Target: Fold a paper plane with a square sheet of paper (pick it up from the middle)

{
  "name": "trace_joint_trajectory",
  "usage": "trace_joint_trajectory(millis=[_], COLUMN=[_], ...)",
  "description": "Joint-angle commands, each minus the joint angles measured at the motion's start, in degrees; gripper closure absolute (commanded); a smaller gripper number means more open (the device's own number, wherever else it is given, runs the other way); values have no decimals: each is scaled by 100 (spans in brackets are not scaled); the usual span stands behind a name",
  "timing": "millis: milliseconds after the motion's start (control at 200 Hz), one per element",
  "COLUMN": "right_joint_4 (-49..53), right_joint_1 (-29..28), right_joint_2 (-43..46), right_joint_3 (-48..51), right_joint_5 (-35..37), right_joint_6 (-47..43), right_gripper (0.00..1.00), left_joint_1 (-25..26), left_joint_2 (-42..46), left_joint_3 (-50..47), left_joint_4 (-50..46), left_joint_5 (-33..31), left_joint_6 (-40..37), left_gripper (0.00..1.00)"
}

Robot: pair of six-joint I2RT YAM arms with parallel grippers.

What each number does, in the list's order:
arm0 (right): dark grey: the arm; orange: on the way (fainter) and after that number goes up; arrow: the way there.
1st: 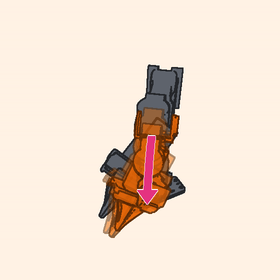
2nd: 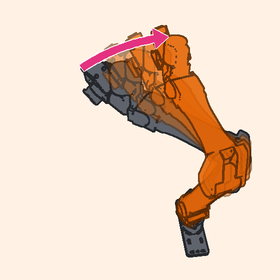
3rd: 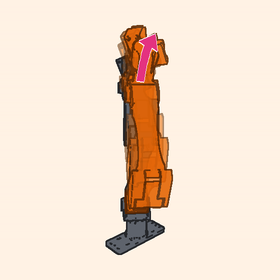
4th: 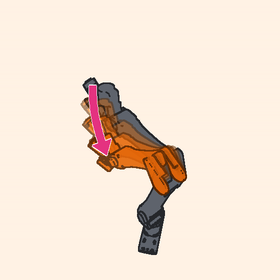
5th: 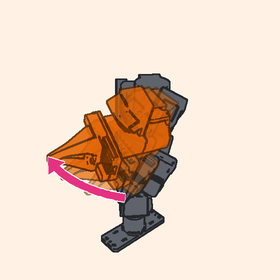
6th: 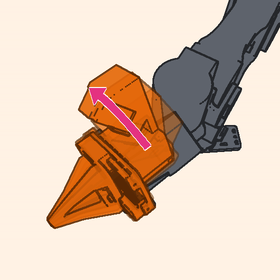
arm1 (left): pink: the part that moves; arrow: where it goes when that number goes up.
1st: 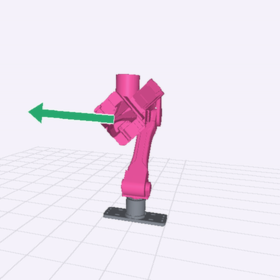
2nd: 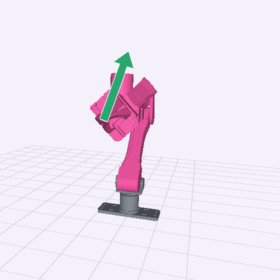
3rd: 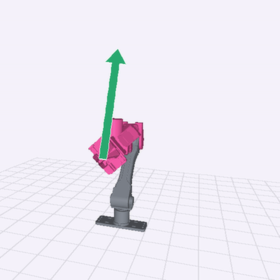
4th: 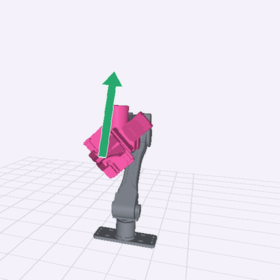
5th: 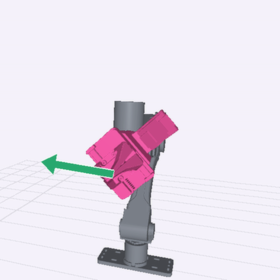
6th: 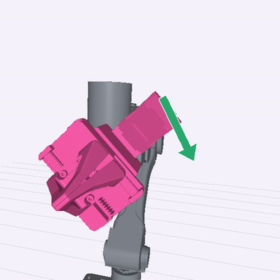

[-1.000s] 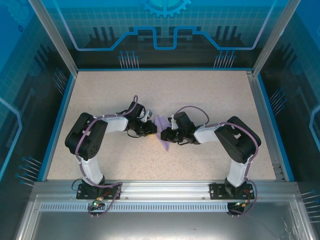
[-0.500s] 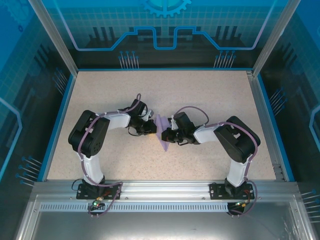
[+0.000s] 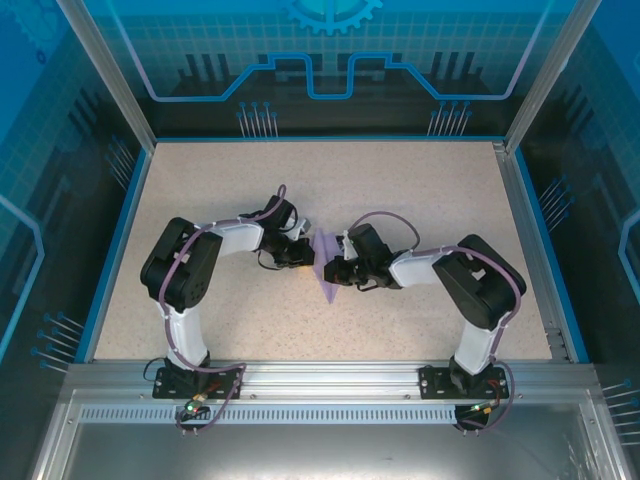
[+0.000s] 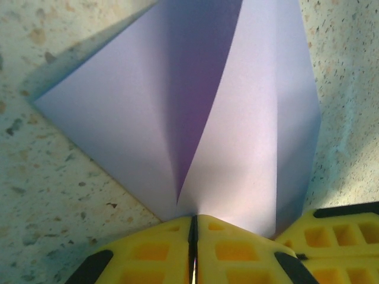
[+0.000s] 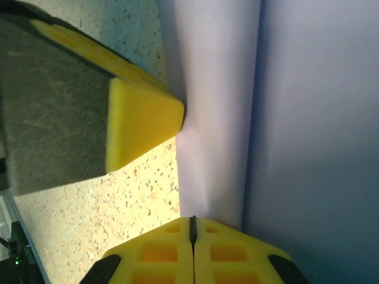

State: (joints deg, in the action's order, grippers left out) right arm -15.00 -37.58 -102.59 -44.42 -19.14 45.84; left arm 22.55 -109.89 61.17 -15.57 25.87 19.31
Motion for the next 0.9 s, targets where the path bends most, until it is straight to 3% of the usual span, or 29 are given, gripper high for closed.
trace_joint_trajectory(millis=[0, 475, 890], right_joint_4=[288, 942, 758], right_joint_1=[-85, -270, -314], right_joint_2=[314, 749, 574], right_joint_3=[132, 412, 314], right_joint_5=[101, 78, -38], right_joint_6=[-147, -124, -82], right_gripper=[92, 82, 81], left_joint_1=[52, 55, 74], left_joint_2=[-490, -507, -512], left_joint_3=[-139, -149, -171], left_joint_4=[-404, -394, -386], left_joint_5=[-689, -609, -574], left_joint_6=[-182, -204, -201], left_gripper=[90, 90, 90])
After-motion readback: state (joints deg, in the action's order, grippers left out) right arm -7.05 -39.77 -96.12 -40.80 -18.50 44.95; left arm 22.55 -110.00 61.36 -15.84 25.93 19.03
